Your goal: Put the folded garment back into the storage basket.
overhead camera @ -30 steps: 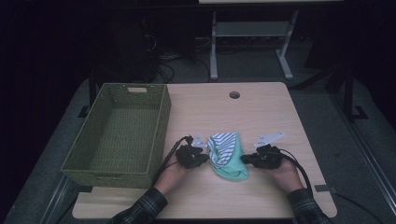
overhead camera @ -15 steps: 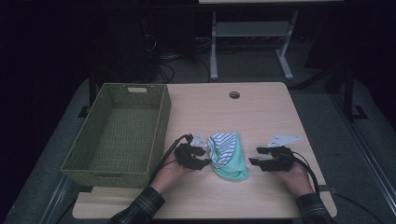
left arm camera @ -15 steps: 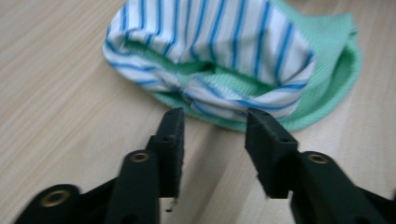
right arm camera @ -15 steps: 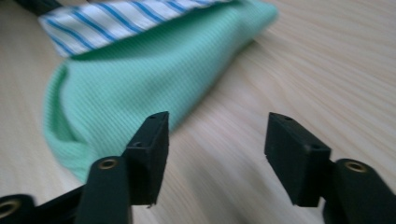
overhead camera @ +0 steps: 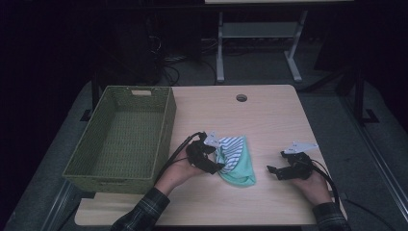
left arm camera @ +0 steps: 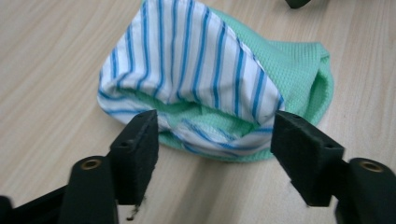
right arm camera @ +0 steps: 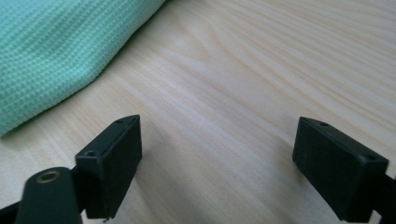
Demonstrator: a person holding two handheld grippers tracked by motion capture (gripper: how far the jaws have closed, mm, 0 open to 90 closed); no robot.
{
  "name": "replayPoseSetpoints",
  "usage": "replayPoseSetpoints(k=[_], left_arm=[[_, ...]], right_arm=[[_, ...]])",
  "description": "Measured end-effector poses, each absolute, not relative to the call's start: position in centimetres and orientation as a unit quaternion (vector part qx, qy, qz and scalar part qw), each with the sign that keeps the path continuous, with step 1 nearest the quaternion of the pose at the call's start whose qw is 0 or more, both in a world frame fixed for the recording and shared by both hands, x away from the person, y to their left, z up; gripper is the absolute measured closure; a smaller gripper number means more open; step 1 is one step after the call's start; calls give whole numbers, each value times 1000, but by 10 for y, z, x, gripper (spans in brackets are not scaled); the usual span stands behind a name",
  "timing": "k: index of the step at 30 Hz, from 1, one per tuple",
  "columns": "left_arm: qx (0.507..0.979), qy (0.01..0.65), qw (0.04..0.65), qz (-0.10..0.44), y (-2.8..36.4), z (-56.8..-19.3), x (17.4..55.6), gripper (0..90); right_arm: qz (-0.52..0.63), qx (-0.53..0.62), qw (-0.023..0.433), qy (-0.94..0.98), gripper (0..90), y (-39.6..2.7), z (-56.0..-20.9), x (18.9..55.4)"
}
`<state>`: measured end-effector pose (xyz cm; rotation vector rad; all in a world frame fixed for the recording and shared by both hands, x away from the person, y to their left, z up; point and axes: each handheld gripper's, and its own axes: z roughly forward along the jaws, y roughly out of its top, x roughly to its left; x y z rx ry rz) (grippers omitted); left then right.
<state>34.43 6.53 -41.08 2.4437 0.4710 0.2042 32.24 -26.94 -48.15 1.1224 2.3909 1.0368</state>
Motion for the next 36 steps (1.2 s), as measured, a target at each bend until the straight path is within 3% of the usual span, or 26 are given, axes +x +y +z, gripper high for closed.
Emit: replayPoseSetpoints(k=[5, 36], left_arm=[[934, 168, 306, 76, 60, -408, 351, 237], [964, 111, 241, 13, 31, -446, 377, 190]], right_arm=[[367, 393, 151, 830, 130, -269, -483, 323], [363, 394, 151, 830, 125, -268, -483, 323]])
